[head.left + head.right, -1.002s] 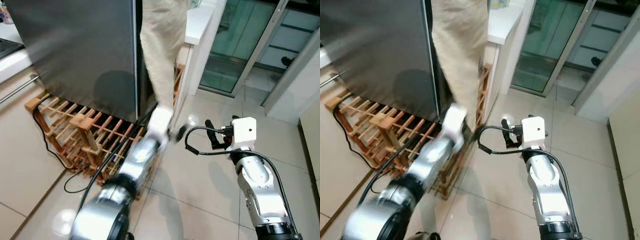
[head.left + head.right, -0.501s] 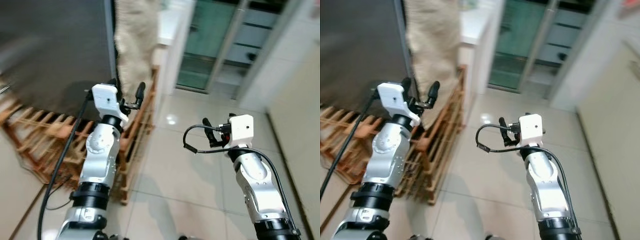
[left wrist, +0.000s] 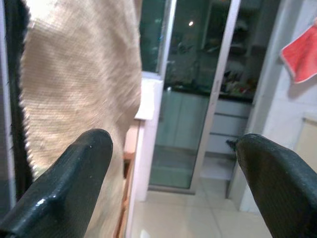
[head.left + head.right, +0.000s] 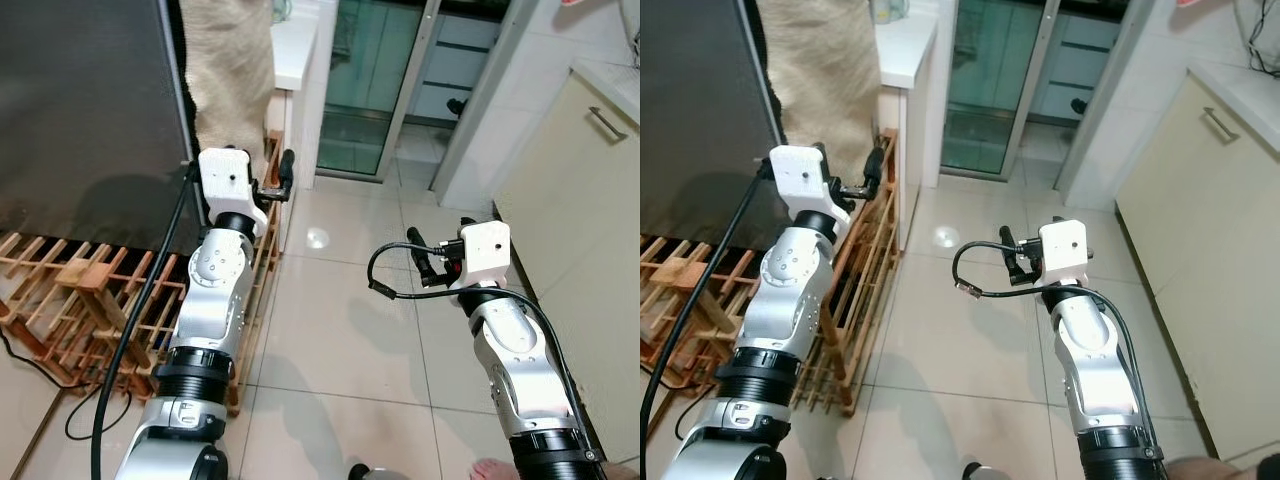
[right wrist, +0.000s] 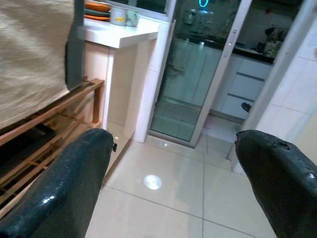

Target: Restocking fridge

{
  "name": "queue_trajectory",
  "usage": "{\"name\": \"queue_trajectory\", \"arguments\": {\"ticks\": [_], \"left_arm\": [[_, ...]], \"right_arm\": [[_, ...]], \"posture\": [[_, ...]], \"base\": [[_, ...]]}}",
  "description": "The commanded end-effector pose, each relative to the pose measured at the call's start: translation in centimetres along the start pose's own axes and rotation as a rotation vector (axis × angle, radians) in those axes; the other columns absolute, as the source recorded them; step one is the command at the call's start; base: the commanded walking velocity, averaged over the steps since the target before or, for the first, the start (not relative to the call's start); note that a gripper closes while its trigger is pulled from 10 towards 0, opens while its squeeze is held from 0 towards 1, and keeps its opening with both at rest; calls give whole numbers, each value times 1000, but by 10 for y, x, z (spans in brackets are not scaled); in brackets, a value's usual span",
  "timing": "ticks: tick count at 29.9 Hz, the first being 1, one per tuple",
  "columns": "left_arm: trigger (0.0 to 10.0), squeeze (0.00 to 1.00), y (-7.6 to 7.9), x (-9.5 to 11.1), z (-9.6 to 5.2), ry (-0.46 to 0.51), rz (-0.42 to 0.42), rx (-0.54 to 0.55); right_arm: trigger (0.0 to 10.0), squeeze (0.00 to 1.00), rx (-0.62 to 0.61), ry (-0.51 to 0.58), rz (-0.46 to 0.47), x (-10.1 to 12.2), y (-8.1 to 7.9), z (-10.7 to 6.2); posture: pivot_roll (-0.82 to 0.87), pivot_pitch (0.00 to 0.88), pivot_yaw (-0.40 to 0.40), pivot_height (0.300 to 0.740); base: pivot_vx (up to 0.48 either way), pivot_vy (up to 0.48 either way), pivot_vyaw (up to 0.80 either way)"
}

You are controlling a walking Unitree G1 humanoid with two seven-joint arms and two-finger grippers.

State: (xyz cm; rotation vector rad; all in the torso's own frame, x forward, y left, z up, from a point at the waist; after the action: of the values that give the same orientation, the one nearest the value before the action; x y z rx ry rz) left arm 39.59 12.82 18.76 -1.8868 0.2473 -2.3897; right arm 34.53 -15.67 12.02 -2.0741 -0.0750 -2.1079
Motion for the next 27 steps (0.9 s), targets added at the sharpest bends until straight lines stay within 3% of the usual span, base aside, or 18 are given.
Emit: {"name": "queue_trajectory", "arguments": {"ticks": [1, 8, 11, 18, 22, 27], "left_arm": [[10000, 0, -6, -2, 0, -19, -8, 34], [10000, 0, -27, -7, 7, -67, -2, 150], [10000, 0, -32, 3, 15, -42, 13, 174], [10000, 0, -20, 15, 30, -15, 28, 153], [10000, 0, -12, 15, 48, -47, 38, 138], [10000, 0, -13, 10, 47, -61, 41, 91]], "right_arm": [[10000, 0, -16, 18, -1, 4, 6, 0], [10000, 0, -11, 19, 3, 5, 2, 2], [10000, 0, -10, 19, 1, 5, 3, 3], [10000, 0, -7, 17, -2, 5, 3, 3], [10000, 0, 4, 12, -4, 4, 0, 1], [10000, 0, -4, 32, -22, 11, 2, -4]], "posture": [[-111, 0, -63, 740], [-111, 0, -69, 740], [-115, 0, -73, 740], [-119, 0, -77, 740], [-138, 0, -79, 740], [-163, 0, -57, 740]], "base": [[0, 0, 0], [0, 0, 0], [0, 0, 0], [0, 0, 0], [0, 0, 0], [0, 0, 0]]}}
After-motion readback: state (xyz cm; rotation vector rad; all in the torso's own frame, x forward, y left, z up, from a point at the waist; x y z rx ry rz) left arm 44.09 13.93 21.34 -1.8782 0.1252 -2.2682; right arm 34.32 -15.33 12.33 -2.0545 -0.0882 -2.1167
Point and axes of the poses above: a point about 5 cm out from each wrist's last joint towards the gripper, its own z axis pointing out of the wrist towards the gripper, its own x axis along the axis of the wrist's last joint, y = z × x, the point moved 5 cm from there along z, pointing out of the wrist towards the gripper, and after that the axes turned 12 degrees about z, right-handed, at the moved point
